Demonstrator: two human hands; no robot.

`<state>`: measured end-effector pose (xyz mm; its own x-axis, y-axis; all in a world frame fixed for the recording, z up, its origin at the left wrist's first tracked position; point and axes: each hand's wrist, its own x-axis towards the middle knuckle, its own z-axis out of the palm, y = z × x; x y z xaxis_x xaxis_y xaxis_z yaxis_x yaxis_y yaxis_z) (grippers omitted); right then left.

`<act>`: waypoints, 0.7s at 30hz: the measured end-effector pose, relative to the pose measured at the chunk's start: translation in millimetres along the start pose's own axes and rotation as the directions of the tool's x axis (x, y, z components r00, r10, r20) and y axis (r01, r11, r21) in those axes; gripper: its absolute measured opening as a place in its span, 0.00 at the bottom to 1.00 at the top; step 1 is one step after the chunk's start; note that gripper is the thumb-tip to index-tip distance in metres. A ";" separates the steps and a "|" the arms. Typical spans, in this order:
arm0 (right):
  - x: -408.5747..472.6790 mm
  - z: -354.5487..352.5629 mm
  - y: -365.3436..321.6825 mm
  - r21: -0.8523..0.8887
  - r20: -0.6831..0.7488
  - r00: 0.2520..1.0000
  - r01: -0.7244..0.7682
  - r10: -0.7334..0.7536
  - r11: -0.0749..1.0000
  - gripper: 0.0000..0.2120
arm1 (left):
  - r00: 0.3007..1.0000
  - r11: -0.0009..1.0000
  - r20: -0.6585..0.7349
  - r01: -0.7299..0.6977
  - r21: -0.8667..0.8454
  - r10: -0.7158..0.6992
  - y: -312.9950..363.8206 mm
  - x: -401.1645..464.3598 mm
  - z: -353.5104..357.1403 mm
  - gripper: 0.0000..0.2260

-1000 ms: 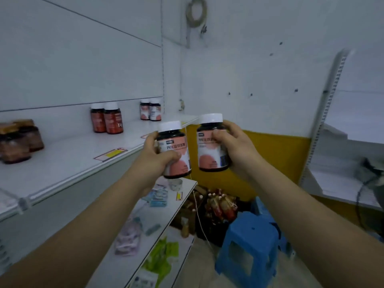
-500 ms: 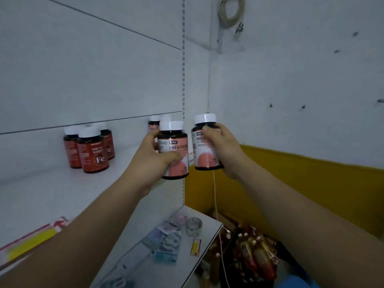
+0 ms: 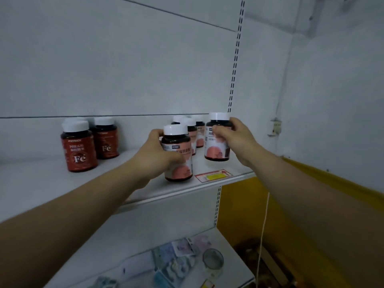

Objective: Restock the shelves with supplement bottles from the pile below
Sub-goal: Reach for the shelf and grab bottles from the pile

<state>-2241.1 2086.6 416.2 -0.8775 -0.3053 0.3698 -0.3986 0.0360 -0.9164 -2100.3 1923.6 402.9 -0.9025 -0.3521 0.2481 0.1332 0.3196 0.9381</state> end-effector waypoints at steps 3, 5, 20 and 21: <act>27.0 -11.2 22.5 -0.020 0.066 0.997 -0.037 0.039 0.999 0.20 | 0.999 0.999 -0.040 0.011 0.030 -0.010 -1.4 8.7 24.8 0.28; 40.5 -13.5 34.1 -0.036 0.097 0.994 -0.049 0.052 0.998 0.21 | 0.998 0.998 -0.060 0.001 0.056 0.002 -2.3 16.0 37.1 0.28; 107.6 -13.9 58.9 -0.115 0.431 0.901 0.111 -0.051 0.987 0.24 | 0.973 0.974 -0.224 -0.006 0.227 0.058 -7.4 59.1 92.1 0.28; 109.7 -15.2 59.1 -0.116 0.448 0.892 0.121 -0.057 0.986 0.23 | 0.969 0.972 -0.238 0.000 0.235 0.057 -8.8 62.0 94.1 0.29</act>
<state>-2365.0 2069.6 404.9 -0.6410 -0.7008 0.3130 -0.5300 0.1092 -0.8409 -2196.0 1981.8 387.3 -0.7696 -0.5327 0.3520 0.0332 0.5172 0.8552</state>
